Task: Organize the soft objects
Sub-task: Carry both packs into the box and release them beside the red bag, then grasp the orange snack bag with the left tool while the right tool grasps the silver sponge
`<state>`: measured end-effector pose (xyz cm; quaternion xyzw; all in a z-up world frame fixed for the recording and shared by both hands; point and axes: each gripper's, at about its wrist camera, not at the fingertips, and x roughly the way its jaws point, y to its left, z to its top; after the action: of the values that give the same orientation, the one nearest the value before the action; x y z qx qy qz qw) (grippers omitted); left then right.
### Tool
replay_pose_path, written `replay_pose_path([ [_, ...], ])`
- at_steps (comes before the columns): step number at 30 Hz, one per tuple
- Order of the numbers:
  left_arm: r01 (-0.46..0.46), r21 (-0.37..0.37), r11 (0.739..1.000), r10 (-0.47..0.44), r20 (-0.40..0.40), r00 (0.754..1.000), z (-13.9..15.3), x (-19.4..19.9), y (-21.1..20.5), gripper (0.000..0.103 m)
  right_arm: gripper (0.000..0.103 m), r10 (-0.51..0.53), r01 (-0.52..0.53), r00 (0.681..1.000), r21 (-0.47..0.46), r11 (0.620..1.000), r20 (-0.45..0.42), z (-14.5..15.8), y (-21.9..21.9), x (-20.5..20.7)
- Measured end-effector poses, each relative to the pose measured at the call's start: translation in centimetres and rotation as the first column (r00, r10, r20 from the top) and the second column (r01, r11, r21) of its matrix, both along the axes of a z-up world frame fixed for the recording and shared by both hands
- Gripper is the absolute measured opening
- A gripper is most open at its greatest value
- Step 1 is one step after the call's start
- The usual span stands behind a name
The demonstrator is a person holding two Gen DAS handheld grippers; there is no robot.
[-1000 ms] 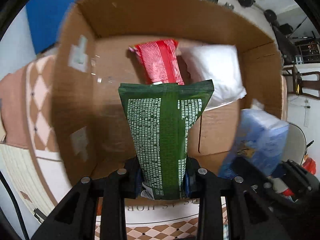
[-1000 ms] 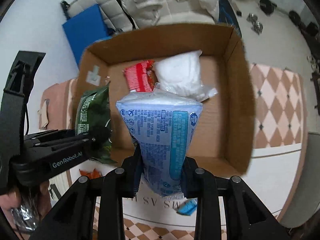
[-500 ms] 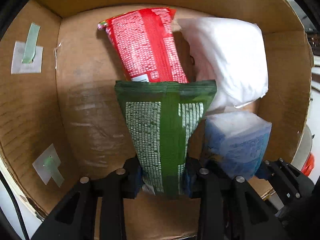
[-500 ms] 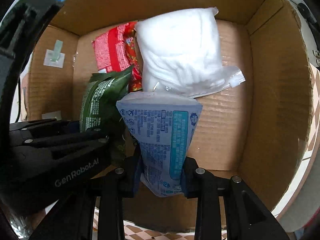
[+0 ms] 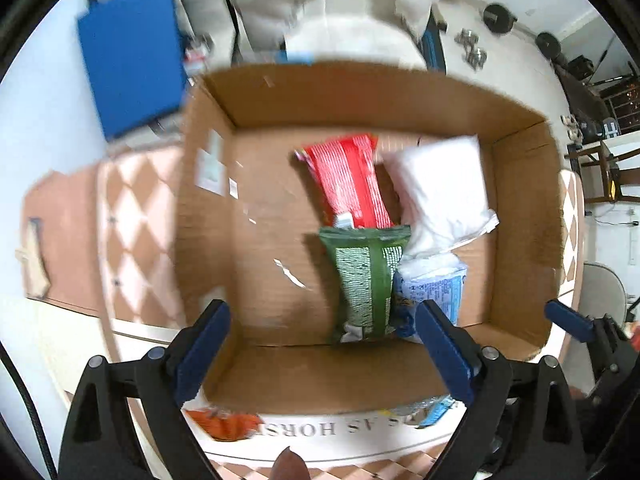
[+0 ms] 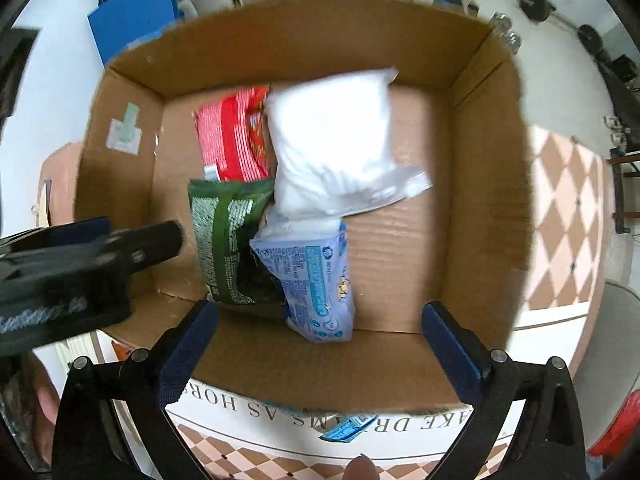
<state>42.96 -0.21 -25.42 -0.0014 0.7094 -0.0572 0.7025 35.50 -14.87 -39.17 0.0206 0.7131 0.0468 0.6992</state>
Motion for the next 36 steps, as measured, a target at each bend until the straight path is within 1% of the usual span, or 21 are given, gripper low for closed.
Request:
replay_pose_path([
  [2,-0.001,0.016,1.0,0.0,0.064,0.998,1.6,-1.4,0.5,0.095,0.103,-0.015,0.015,0.999,0.005,1.0,0.052,1.7,-0.3,-0.9],
  [3,-0.003,0.015,1.0,0.002,0.088,0.996,2.4,-1.3,1.1,0.095,0.103,-0.029,0.028,0.997,0.017,0.999,0.074,2.6,-0.5,-1.6],
  [5,-0.029,0.019,0.999,0.026,0.123,0.992,3.5,-3.2,2.7,0.095,0.103,-0.06,0.057,0.993,0.032,0.998,0.102,4.0,-1.0,-3.1],
  [7,-0.071,0.016,0.997,0.068,0.134,0.989,3.5,-5.9,4.2,0.095,0.103,-0.099,0.093,0.987,0.052,0.994,0.126,4.6,-1.5,-5.7],
  [8,-0.105,0.022,0.994,0.1,0.158,0.982,3.4,-7.2,5.0,0.095,0.103,-0.131,0.122,0.983,0.071,0.99,0.131,4.5,-1.8,-7.1],
  [9,-0.158,0.028,0.987,0.153,0.147,0.977,2.7,-8.9,6.6,0.095,0.103,-0.162,0.151,0.979,0.093,0.984,0.125,4.3,-2.1,-8.5],
  [11,-0.243,0.029,0.97,0.238,0.121,0.964,0.7,-10.2,9.1,0.095,0.103,-0.215,0.202,0.973,0.141,0.969,0.084,3.0,-2.5,-11.0],
  [13,-0.318,0.04,0.947,0.314,0.077,0.946,-1.8,-12.4,11.3,0.095,0.103,-0.273,0.265,0.962,0.191,0.945,0.019,1.2,-3.0,-13.1],
  [14,-0.333,0.052,0.941,0.331,0.046,0.942,-3.3,-13.3,12.2,0.095,0.103,-0.306,0.304,0.952,0.216,0.928,-0.025,0.0,-3.2,-14.0],
  [16,-0.33,0.078,0.941,0.332,-0.014,0.943,-6.0,-14.9,13.2,0.095,0.103,-0.36,0.373,0.928,0.241,0.896,-0.099,-2.6,-3.5,-15.2],
  [17,-0.32,0.092,0.943,0.324,-0.034,0.945,-7.3,-15.6,13.6,0.095,0.103,-0.385,0.404,0.915,0.236,0.884,-0.125,-3.9,-3.7,-15.6],
  [19,-0.311,0.108,0.944,0.319,-0.061,0.946,-9.0,-16.7,14.2,0.095,0.103,-0.433,0.459,0.888,0.229,0.859,-0.156,-6.0,-3.9,-16.3],
  [23,-0.323,0.068,0.944,0.329,-0.118,0.937,-11.2,-17.5,14.7,0.095,0.102,-0.51,0.542,0.839,0.216,0.812,-0.19,-9.1,-4.2,-16.7],
  [26,-0.313,0.063,0.948,0.318,-0.126,0.94,-12.3,-17.5,14.5,0.095,0.1,-0.549,0.584,0.81,0.202,0.787,-0.205,-10.8,-4.4,-17.0],
  [29,-0.308,0.071,0.949,0.315,-0.137,0.939,-13.4,-17.1,14.4,0.095,0.097,-0.564,0.598,0.799,0.189,0.779,-0.209,-11.6,-4.5,-16.7],
  [36,-0.258,0.101,0.961,0.271,-0.157,0.95,-15.3,-17.2,13.2,0.095,0.095,-0.582,0.612,0.788,0.156,0.775,-0.199,-12.4,-4.8,-15.4],
])
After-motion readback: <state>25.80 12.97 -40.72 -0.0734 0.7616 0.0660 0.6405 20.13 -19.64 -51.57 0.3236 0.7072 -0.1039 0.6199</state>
